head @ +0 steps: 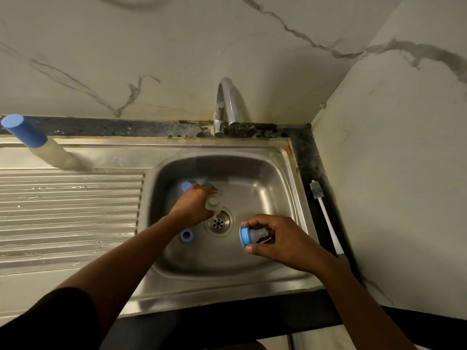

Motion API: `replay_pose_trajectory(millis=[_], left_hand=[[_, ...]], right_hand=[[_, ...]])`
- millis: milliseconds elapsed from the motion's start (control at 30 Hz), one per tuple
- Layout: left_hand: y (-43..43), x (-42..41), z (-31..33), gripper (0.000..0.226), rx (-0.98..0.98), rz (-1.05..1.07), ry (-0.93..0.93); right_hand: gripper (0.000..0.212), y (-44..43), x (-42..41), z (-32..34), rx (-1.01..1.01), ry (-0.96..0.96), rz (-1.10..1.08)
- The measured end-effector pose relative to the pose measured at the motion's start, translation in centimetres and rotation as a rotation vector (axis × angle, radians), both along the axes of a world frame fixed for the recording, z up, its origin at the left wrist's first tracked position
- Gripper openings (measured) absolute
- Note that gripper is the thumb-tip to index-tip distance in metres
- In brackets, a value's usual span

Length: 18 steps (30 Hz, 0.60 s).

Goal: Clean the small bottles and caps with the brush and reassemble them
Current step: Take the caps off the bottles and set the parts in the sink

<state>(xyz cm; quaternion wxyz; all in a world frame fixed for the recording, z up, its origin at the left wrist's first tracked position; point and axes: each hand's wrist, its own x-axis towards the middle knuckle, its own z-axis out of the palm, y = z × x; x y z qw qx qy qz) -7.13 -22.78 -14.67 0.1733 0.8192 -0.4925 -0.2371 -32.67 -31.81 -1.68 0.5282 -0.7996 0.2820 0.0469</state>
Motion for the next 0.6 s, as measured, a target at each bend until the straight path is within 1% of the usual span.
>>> replay_pose_trajectory(millis=[100,233,333,600], left_hand=[[-0.9,0.0,-1.6,0.068,0.065,0.002,-0.052],[-1.5,0.0,-3.2,0.066,0.111,0.003,-0.103],[-1.8,0.3,-4.3,0.061,0.137,0.02,-0.106],[-2.4,1.3,-7.8,0.061,0.243,-0.005,-0.117]], right_hand=[[0.044,-0.3,0.1,-0.8,0.008,0.011,-0.005],[0.044,-0.8,0.3,-1.6,0.017,0.019,-0.006],[0.044,-1.0,0.4,-2.0,0.015,0.027,-0.005],[0.044,-1.8,0.0,-2.7,0.03,0.044,-0.017]])
